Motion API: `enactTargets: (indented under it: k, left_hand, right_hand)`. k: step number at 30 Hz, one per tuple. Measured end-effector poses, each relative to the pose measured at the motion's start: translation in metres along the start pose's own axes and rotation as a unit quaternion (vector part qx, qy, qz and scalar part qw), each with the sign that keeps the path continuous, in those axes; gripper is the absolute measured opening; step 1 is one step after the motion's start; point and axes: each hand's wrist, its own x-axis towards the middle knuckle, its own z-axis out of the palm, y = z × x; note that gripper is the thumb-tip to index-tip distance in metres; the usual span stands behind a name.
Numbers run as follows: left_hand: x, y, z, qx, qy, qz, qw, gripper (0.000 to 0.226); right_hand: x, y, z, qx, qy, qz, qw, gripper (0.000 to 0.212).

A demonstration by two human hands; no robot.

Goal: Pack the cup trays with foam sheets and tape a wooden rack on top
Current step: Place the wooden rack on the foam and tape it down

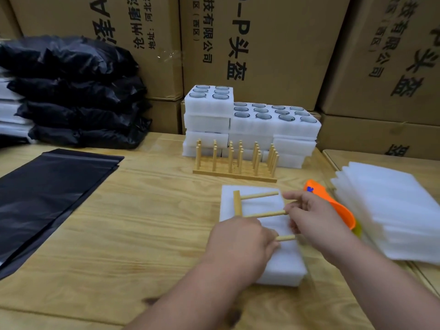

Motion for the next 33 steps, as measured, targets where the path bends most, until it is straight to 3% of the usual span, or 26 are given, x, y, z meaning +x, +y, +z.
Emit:
enactTargets:
  k: [3, 7, 12, 20, 22, 24, 26, 29, 31, 33]
  left_hand:
    - [-0.002, -0.003, 0.003, -0.044, 0.001, -0.032, 0.999, 0.046]
    - [-0.010, -0.018, 0.004, -0.164, 0.085, -0.112, 0.976, 0.071]
    - [-0.012, -0.039, 0.026, -0.339, 0.025, -0.219, 0.915, 0.071]
    - [-0.010, -0.038, 0.047, -0.388, 0.020, -0.217, 0.896, 0.066]
    - [-0.008, -0.039, 0.048, -0.393, 0.022, -0.218, 0.893, 0.065]
    - [-0.009, -0.041, 0.051, -0.401, 0.020, -0.217, 0.890, 0.066]
    - [-0.009, -0.042, 0.052, -0.405, 0.015, -0.220, 0.888, 0.066]
    - [-0.011, -0.040, 0.052, -0.406, 0.020, -0.221, 0.886, 0.067]
    - [-0.011, -0.039, 0.050, -0.410, 0.028, -0.221, 0.884, 0.066]
    - [-0.010, -0.038, 0.046, -0.414, 0.029, -0.221, 0.883, 0.065]
  right_hand:
    - [0.002, 0.010, -0.005, -0.081, 0.005, -0.051, 0.995, 0.034]
    - [0.001, 0.016, -0.006, -0.170, -0.016, -0.133, 0.976, 0.026]
    - [0.008, 0.013, -0.006, -0.194, -0.057, -0.113, 0.973, 0.011]
    - [0.006, 0.014, -0.005, -0.243, -0.076, -0.153, 0.955, 0.018]
    - [0.009, 0.012, -0.013, -0.222, 0.005, -0.174, 0.959, 0.015]
    - [0.020, 0.012, -0.033, -0.187, 0.160, -0.122, 0.961, 0.003]
    - [0.029, 0.015, -0.053, -0.190, 0.217, 0.014, 0.957, 0.033]
    - [0.033, 0.019, -0.061, -0.332, 0.115, 0.117, 0.929, 0.065]
    - [0.032, 0.020, -0.056, -0.404, 0.055, 0.107, 0.907, 0.068]
    - [0.030, 0.021, -0.047, -0.447, 0.016, 0.077, 0.891, 0.058]
